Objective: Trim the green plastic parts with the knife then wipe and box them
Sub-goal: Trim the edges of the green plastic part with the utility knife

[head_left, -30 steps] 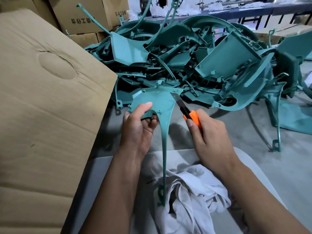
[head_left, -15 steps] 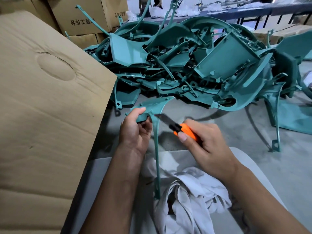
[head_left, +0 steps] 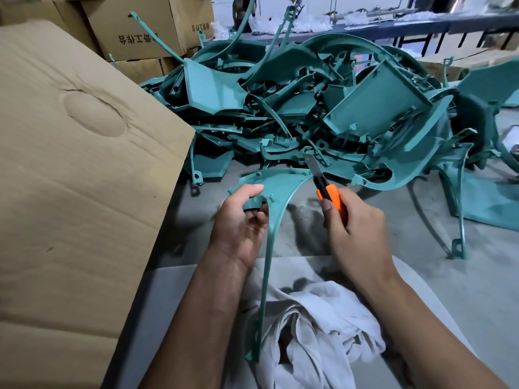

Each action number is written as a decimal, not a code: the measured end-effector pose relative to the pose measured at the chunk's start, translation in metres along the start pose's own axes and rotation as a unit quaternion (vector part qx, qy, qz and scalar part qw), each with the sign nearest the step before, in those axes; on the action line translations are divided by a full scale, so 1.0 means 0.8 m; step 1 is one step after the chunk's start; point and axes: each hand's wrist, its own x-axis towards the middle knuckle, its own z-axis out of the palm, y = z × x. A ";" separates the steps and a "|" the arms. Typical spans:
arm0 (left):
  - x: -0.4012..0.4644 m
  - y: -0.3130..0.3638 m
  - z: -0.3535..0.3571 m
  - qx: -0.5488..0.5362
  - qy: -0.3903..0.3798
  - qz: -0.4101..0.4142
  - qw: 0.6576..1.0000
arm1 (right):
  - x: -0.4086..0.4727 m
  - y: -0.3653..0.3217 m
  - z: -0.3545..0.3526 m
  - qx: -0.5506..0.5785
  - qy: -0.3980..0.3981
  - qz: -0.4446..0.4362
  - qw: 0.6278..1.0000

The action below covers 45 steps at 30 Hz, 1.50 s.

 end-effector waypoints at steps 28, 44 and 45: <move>0.023 0.006 -0.018 -0.126 0.131 0.030 0.983 | -0.005 -0.024 -0.017 0.130 -0.212 -0.179 0.952; 0.023 0.019 -0.030 -0.184 0.140 0.033 0.972 | 0.000 -0.037 -0.039 0.188 -0.238 -0.207 0.930; 0.023 0.020 -0.030 -0.186 0.142 0.031 0.972 | 0.000 -0.037 -0.039 0.188 -0.240 -0.206 0.930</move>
